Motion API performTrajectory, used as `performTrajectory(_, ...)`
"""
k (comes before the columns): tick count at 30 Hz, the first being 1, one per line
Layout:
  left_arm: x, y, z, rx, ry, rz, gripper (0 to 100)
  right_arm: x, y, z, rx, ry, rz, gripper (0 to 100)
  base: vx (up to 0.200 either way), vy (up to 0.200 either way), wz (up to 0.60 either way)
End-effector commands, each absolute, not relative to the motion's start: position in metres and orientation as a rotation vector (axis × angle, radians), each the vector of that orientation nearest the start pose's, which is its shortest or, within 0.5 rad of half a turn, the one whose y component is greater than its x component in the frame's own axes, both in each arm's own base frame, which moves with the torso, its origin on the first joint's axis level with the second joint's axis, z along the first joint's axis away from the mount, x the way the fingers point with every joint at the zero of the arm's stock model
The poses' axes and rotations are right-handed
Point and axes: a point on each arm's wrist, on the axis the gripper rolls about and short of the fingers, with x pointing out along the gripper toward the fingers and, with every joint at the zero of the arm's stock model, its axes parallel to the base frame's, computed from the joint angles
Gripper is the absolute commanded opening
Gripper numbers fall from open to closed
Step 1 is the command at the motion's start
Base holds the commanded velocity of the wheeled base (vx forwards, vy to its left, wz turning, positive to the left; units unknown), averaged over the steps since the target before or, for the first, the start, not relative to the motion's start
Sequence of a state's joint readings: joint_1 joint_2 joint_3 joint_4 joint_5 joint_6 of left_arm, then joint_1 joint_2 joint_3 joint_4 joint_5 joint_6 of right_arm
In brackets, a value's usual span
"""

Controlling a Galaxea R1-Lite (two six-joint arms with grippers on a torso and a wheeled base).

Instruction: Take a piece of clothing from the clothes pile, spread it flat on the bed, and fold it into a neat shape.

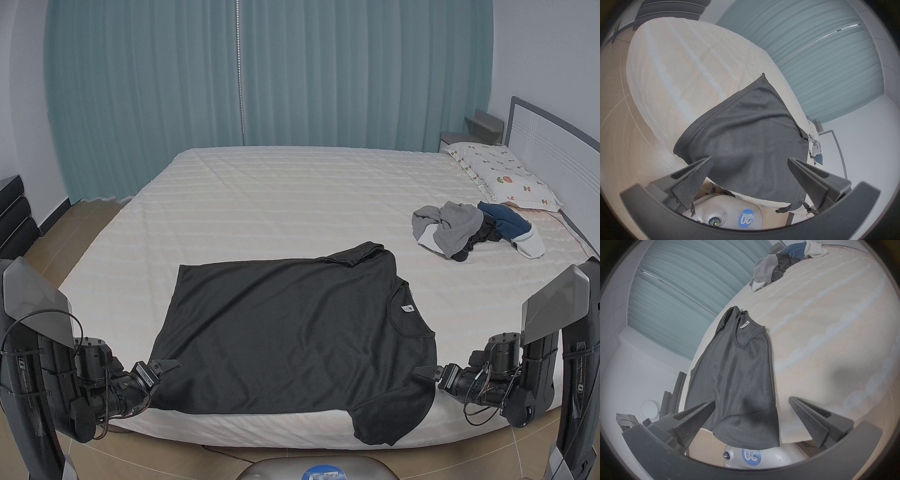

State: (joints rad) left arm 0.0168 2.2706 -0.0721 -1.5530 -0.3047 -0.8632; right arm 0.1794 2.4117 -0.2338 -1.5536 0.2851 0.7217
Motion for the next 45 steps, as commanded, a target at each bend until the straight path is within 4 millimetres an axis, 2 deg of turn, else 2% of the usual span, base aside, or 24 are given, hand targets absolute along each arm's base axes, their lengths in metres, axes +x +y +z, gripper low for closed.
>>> performTrajectory(1, 0.233, -0.003, -0.017, -0.931, 0.719, 0.013, 100, 0.267, 0.056, -0.051, 0.72, 0.76, 0.206, 100, 0.0, 0.0, 0.0)
performTrajectory(2, 0.233, -0.003, -0.017, -0.931, 0.717, 0.012, 100, 0.269, 0.056, -0.052, 0.72, 0.757, 0.207, 0, 0.0, 0.0, 0.0)
performTrajectory(14, 0.232, -0.003, -0.018, -0.93, 0.721, 0.016, 100, 0.265, 0.053, -0.054, 0.706, 0.758, 0.153, 0, 0.0, 0.0, 0.0)
performTrajectory(25, 0.23, -0.002, -0.018, -0.93, 0.73, 0.021, 100, 0.241, 0.048, -0.044, 0.694, 0.81, 0.129, 0, 0.0, 0.0, 0.0)
performTrajectory(34, 0.224, 0.003, -0.018, -0.937, 0.74, 0.052, 100, 0.24, 0.047, -0.044, 0.684, 0.813, 0.13, 0, 0.0, 0.0, 0.0)
performTrajectory(35, 0.222, 0.003, -0.018, -0.938, 0.744, 0.054, 100, 0.24, 0.047, -0.045, 0.685, 0.815, 0.131, 100, 0.0, 0.0, 0.0)
performTrajectory(41, 0.216, 0.008, -0.018, -0.899, 0.752, 0.067, 100, 0.24, 0.047, -0.043, 0.693, 0.813, 0.14, 100, 0.0, 0.0, 0.0)
performTrajectory(45, 0.215, 0.024, -0.02, -0.829, 0.731, 0.083, 100, 0.24, 0.046, -0.041, 0.705, 0.805, 0.134, 100, 0.0, 0.0, 0.0)
